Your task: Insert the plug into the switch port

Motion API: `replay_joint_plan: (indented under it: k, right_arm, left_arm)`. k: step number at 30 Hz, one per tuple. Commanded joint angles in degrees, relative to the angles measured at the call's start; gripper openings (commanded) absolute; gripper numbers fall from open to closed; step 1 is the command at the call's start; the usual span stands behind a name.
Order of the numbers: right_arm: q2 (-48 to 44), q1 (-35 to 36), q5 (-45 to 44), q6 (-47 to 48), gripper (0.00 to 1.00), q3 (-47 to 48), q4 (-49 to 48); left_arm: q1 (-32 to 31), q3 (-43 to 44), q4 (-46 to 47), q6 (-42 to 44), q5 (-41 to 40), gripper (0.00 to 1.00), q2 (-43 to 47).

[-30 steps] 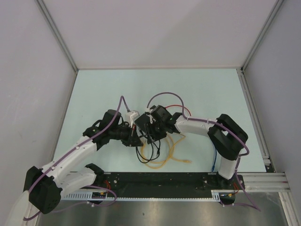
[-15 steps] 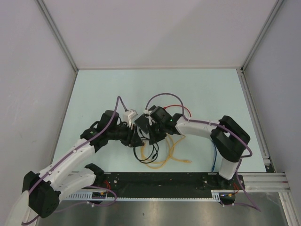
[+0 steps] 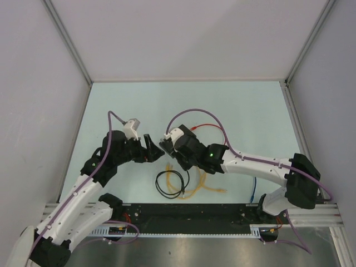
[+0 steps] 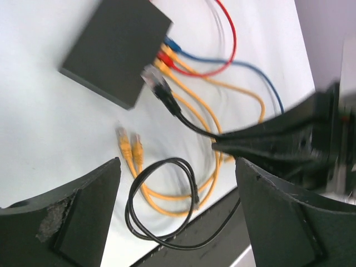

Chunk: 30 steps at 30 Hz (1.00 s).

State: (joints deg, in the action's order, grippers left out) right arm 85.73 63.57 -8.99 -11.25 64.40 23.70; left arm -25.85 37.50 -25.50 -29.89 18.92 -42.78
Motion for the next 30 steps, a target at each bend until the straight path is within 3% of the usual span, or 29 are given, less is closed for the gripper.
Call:
replay_joint_plan:
  k: [1, 4, 8, 17, 26, 27, 30]
  right_arm:
    - [-0.65, 2.69, -13.22, 1.05, 0.0, 0.73, -0.76]
    - [-0.74, 4.01, -15.43, 0.43, 0.0, 0.46, -1.81]
    - [-0.13, 5.25, -16.41, 1.05, 0.0, 0.2, -2.52]
    - [0.31, 7.18, -18.25, 0.87, 0.0, 0.11, -3.05]
    - [0.84, 8.15, -19.92, 1.05, 0.0, 0.02, -3.4]
    - [0.84, 8.15, -19.31, 1.05, 0.0, -0.06, -3.66]
    - [0.31, 7.71, -17.3, 0.52, 0.0, -0.59, -4.89]
  left_arm:
    - [1.15, 4.25, -1.31, -6.75, -10.11, 0.87, 0.34]
    - [1.24, 3.38, -0.17, -10.18, -11.45, 0.82, -0.98]
    - [1.24, 1.97, 6.5, -14.4, -6.9, 0.76, -4.4]
    - [1.24, 3.55, 13.36, -16.43, -4.33, 0.66, -11.96]
    - [1.24, 4.78, 17.14, -17.4, -3.1, 0.31, -16.98]
    - [1.24, 4.69, 17.93, -17.4, -2.66, 0.21, -17.15]
    - [1.24, 4.08, 19.86, -16.96, 0.24, 0.03, -17.42]
